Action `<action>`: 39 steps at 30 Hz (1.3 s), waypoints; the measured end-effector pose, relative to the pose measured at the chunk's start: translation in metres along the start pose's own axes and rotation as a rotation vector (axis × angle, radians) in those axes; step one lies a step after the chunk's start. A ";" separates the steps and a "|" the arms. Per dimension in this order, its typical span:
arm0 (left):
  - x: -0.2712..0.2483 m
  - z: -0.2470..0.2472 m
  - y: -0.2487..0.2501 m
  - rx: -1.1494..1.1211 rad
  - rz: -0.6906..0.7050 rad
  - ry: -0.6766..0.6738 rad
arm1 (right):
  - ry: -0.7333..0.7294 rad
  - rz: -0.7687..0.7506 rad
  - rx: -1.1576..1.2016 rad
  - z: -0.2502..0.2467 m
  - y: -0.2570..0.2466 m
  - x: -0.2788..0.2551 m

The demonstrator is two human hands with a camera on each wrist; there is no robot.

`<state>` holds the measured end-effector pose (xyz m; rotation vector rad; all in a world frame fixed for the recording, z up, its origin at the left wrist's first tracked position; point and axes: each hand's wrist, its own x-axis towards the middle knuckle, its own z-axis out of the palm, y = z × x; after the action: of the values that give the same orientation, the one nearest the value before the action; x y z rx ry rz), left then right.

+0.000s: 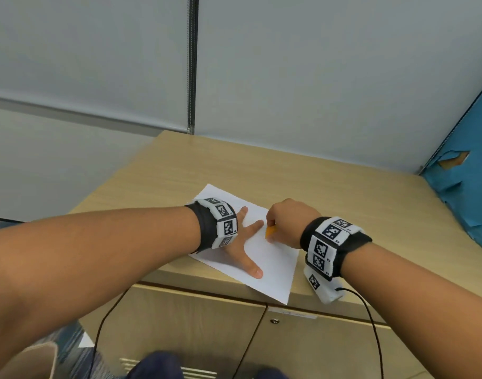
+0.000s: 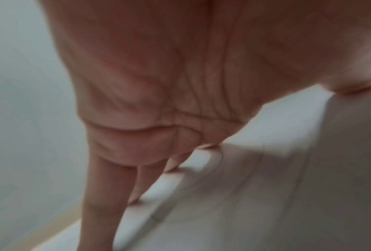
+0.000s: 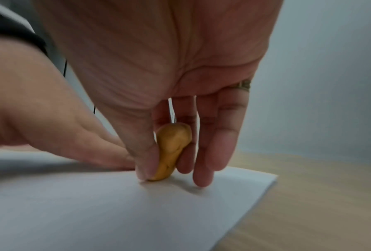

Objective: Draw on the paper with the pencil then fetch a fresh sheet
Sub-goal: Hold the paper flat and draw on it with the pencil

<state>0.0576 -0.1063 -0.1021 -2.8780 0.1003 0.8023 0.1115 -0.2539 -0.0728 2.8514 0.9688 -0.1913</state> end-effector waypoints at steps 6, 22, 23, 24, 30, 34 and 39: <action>-0.006 -0.017 0.001 0.102 0.181 0.053 | 0.019 -0.040 -0.038 -0.002 0.001 0.002; 0.022 -0.006 0.000 0.086 0.263 0.011 | 0.018 -0.146 0.018 0.002 -0.005 -0.029; 0.020 -0.007 0.000 0.080 0.275 0.016 | 0.002 -0.208 0.021 0.005 -0.013 -0.036; 0.019 -0.008 0.001 0.072 0.281 0.012 | -0.018 -0.258 0.024 0.009 -0.017 -0.044; 0.025 -0.003 -0.002 0.075 0.254 0.022 | 0.052 -0.095 0.027 0.004 0.008 -0.026; 0.019 -0.005 0.000 0.060 0.269 0.019 | -0.033 -0.222 0.005 0.017 -0.016 -0.044; 0.024 -0.001 -0.002 0.064 0.248 0.006 | -0.003 -0.029 -0.038 -0.004 0.015 -0.025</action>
<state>0.0794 -0.1048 -0.1134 -2.8426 0.4833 0.8136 0.1014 -0.2799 -0.0637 2.8036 1.0030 -0.1784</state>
